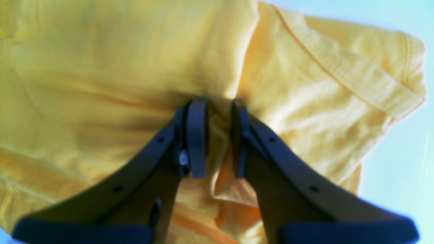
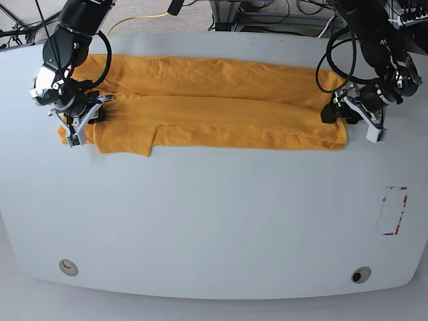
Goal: Fold the T-shirt properly
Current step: 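Fold the strip end with the left gripper toward the right gripper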
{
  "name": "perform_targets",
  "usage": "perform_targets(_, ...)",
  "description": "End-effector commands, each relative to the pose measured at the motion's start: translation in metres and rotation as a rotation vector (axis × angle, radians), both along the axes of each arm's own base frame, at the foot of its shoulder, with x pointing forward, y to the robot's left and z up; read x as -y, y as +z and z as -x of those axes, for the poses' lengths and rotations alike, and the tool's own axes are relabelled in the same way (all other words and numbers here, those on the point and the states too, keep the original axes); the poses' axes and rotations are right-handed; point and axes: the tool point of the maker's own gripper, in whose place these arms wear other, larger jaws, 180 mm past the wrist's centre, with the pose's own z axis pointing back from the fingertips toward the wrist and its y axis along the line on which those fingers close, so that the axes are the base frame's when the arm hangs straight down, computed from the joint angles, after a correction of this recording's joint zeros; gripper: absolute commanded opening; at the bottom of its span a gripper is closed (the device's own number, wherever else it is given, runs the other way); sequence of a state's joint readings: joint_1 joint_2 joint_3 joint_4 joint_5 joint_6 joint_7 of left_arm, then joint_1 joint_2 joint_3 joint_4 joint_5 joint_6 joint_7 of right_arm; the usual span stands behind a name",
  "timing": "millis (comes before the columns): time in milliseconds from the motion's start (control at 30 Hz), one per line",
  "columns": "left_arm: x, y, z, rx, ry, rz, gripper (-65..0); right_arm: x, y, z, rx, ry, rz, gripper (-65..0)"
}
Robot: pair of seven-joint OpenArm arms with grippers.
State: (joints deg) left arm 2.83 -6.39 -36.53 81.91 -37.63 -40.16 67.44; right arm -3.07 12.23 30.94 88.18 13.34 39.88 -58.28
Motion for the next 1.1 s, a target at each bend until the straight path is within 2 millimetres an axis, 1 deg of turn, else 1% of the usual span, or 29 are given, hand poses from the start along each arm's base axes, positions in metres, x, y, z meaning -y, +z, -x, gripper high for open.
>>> perform_targets(0, 0.006, -0.008, 0.007, -0.053, -0.040, -0.020, -23.6, 0.005, -0.001, 0.005, -0.031, 0.004, 0.025, -53.7)
perform_targets(67, 0.009, -0.010, 0.008, -0.059, -0.042, -0.014, -32.4, 0.005, -0.001, 0.005, -0.031, 0.004, 0.025, -53.7)
perform_targets(100, 0.011, -0.014, 0.009, -0.071, -0.042, -0.001, -41.0, 0.005, -0.001, 0.005, -0.031, 0.004, 0.025, -53.7)
perform_targets(133, 0.018, -0.019, 0.010, -0.084, -0.038, 0.025, -51.1, 0.005, -0.001, 0.005, -0.032, 0.004, 0.024, -53.7)
perform_targets(200, 0.023, -0.022, 0.006, -0.089, -0.036, 0.049, -61.9, 0.005, -0.001, 0.005, -0.032, 0.004, 0.024, -53.7)
perform_targets(233, 0.025, -0.024, 0.005, -0.094, -0.037, 0.046, -64.3, 0.005, -0.002, 0.005, -0.032, 0.004, 0.023, -53.7)
perform_targets(300, 0.022, -0.020, 0.003, -0.088, -0.042, 0.016, -62.4, 0.004, -0.002, 0.006, -0.033, 0.004, 0.021, -53.7)
perform_targets(367, 0.016, -0.007, -0.003, -0.048, -0.048, -0.033, -62.1, 0.005, -0.003, 0.007, -0.038, 0.003, 0.024, -53.7)
perform_targets(433, 0.015, 0.005, -0.009, -0.012, -0.061, -0.068, -62.1, 0.005, -0.003, 0.007, -0.039, 0.003, 0.025, -53.7)
perform_targets(533, 0.027, 0.024, -0.013, 0.047, -0.120, -0.121, -62.1, 0.005, -0.003, 0.006, -0.035, 0.003, 0.021, -53.9)
perform_targets(600, 0.036, 0.044, -0.015, 0.105, -0.174, -0.184, -62.1, 0.005, -0.003, 0.007, -0.039, 0.003, 0.026, -53.9)
perform_targets(633, 0.039, 0.048, -0.015, 0.119, -0.191, -0.197, -62.1, 0.005, -0.003, 0.007, -0.039, 0.003, 0.026, -53.9)
perform_targets(667, 0.045, 0.055, -0.016, 0.142, -0.217, -0.214, -62.1, 0.005, -0.003, 0.007, -0.039, 0.003, 0.026, -53.9)
perform_targets(733, 0.069, 0.069, -0.019, 0.193, -0.301, -0.236, -62.1, 0.005, -0.003, 0.007, -0.039, 0.003, 0.026, -53.9)
perform_targets(767, 0.077, 0.073, -0.020, 0.207, -0.330, -0.240, -62.1, 0.005, -0.003, 0.007, -0.039, 0.003, 0.026, -53.9)
perform_targets(833, 0.100, 0.083, -0.020, 0.250, -0.404, -0.248, -62.1, 0.005, -0.003, 0.007, -0.038, 0.003, 0.024, -53.9)
perform_targets(933, 0.128, 0.081, -0.012, 0.240, -0.503, -0.242, -61.8, 0.005, -0.003, 0.007, -0.039, 0.003, 0.026, -53.9)
perform_targets(1000, 0.143, 0.082, -0.012, 0.245, -0.555, -0.237, -61.7, 0.006, -0.003, 0.007, -0.040, 0.003, 0.028, -53.9)
perform_targets(1067, 0.170, 0.087, -0.012, 0.274, -0.620, -0.210, -61.7, 0.004, -0.004, 0.007, -0.039, 0.005, 0.024, -53.9)
